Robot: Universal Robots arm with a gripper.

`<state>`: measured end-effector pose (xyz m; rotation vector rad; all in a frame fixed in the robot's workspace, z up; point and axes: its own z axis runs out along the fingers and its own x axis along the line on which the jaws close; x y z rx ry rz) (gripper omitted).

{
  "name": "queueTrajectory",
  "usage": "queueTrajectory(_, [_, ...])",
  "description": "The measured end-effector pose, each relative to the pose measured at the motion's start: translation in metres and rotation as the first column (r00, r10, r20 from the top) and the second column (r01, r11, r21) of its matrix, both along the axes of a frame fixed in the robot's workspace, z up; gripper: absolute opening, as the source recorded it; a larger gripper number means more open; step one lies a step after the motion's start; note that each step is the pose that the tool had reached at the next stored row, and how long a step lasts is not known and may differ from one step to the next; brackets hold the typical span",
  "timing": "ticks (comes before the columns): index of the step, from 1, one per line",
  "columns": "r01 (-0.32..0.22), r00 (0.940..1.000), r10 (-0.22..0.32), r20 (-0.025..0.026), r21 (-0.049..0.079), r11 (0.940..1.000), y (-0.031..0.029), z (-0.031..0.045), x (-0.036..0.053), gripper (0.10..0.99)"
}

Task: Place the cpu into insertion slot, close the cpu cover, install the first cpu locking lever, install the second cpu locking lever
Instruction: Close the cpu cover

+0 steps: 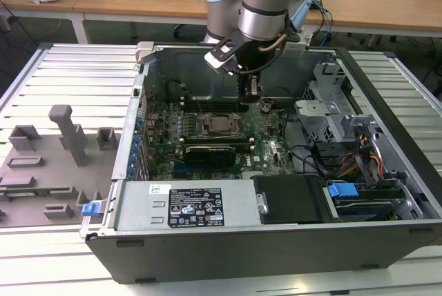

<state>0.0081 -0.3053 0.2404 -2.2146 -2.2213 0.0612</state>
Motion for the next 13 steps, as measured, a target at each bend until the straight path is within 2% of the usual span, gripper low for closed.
queueTrajectory(1, [0.0, 1.0, 0.0, 0.0055, -0.002, 1.0, 0.0, -0.0012, -0.0062, 0.106])
queueTrajectory(5, [0.0, 0.9997, 0.0, 0.023, -0.005, 1.0, 0.0, -0.004, -0.0181, 0.106])
queueTrajectory(6, [0.0, 0.9995, 0.0, 0.0323, -0.005, 1.0, 0.0, -0.0055, -0.0241, 0.106])
queueTrajectory(9, [0.0, 0.9988, 0.0, 0.048, -0.005, 1.0, 0.0001, -0.0084, -0.0348, 0.106])
queueTrajectory(10, [0.0, 0.9987, 0.0, 0.0503, -0.005, 1.0, 0.0, -0.0095, -0.0378, 0.106])
queueTrajectory(13, [0.0, 0.9987, 0.0, 0.0507, -0.005, 1.0, -0.0016, -0.0111, -0.0434, 0.106])
